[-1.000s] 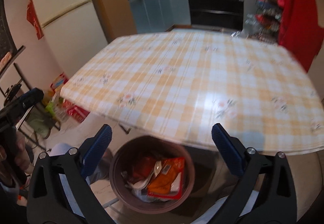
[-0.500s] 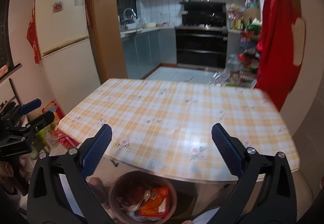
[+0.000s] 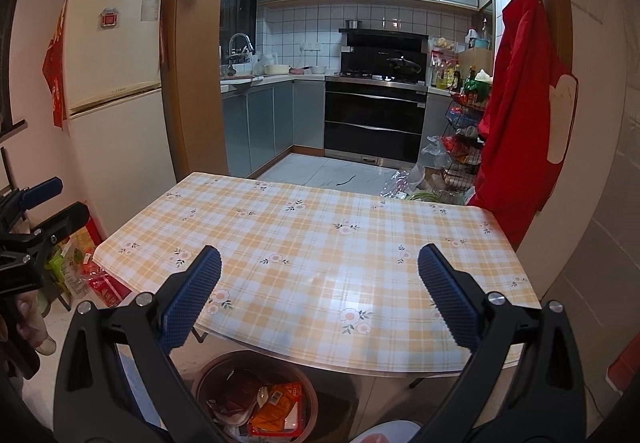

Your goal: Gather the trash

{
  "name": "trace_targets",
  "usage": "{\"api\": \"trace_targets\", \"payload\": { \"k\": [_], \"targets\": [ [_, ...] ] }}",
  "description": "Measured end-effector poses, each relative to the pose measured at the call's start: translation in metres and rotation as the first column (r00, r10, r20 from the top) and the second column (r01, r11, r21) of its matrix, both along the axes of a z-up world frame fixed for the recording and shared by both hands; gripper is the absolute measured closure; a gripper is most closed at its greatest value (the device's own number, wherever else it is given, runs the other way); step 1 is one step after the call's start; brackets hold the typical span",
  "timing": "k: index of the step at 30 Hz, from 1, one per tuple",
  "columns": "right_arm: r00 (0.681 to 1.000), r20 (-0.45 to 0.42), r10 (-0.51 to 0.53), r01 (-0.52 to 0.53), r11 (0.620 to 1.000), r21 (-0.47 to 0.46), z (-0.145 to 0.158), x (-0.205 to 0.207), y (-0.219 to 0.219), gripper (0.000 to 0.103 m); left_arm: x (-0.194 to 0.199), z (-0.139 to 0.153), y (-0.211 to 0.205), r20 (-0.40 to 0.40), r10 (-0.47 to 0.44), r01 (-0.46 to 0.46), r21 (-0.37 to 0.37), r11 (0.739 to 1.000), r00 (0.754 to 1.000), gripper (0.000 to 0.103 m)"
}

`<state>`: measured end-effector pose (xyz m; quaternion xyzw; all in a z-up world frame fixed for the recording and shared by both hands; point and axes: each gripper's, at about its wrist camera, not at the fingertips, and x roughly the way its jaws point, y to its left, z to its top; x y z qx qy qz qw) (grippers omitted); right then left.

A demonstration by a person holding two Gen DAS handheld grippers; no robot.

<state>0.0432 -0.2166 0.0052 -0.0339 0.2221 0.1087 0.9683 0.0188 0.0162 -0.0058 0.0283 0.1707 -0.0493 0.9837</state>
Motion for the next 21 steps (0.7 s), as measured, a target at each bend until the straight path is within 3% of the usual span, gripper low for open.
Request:
{"api": "trace_targets", "payload": {
  "k": [21],
  "targets": [
    [0.999, -0.041, -0.008, 0.008, 1.0, 0.018, -0.0091, 0.0041, 0.0012, 0.006, -0.0013, -0.0018, 0.0012, -0.004, 0.001, -0.001, 0.001, 1.0, 1.0, 0.006]
  ]
}}
